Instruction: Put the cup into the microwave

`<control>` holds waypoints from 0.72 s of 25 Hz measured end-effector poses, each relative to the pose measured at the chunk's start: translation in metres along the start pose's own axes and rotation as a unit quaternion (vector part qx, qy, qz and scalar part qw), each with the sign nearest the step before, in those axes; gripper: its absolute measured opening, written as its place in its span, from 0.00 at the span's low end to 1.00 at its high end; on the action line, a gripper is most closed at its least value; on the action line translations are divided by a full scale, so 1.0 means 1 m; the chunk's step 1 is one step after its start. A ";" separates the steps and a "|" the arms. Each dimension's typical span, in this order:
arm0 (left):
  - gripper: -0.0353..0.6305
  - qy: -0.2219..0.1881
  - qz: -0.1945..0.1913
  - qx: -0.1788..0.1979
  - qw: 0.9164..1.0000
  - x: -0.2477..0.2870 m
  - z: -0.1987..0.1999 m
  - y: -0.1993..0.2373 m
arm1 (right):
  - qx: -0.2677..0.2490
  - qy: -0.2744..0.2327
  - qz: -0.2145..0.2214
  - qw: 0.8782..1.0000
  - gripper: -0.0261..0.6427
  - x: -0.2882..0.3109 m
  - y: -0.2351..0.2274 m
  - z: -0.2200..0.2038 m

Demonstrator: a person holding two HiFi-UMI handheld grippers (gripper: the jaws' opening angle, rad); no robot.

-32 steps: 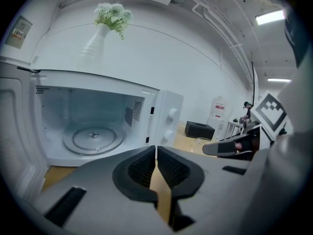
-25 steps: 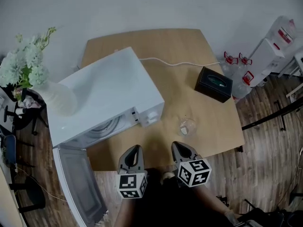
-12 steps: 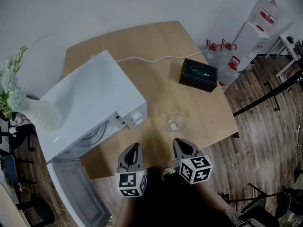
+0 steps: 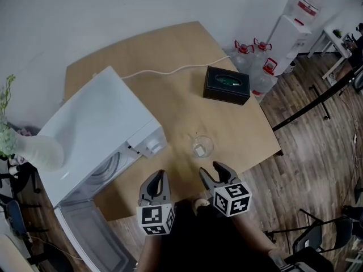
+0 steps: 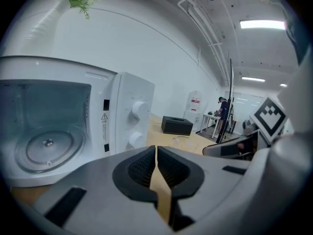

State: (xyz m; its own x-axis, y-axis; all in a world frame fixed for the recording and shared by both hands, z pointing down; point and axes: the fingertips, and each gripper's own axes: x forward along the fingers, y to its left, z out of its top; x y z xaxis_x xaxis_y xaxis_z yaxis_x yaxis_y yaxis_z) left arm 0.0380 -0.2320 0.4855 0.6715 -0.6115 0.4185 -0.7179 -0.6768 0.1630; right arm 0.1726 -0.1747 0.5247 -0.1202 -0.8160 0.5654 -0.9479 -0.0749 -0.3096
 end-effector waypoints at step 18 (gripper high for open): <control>0.07 0.005 0.021 0.008 1.000 0.000 -0.008 0.007 | -0.039 -0.016 -0.027 0.999 0.58 0.036 -0.019 -0.003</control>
State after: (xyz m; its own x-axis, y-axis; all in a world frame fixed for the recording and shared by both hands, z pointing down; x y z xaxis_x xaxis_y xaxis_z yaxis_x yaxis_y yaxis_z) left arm 0.0320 -0.2336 0.4939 0.6385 -0.6360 0.4333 -0.7429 -0.6564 0.1313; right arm 0.1853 -0.2011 0.5535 -0.0609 -0.8300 0.5544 -0.9728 -0.0750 -0.2191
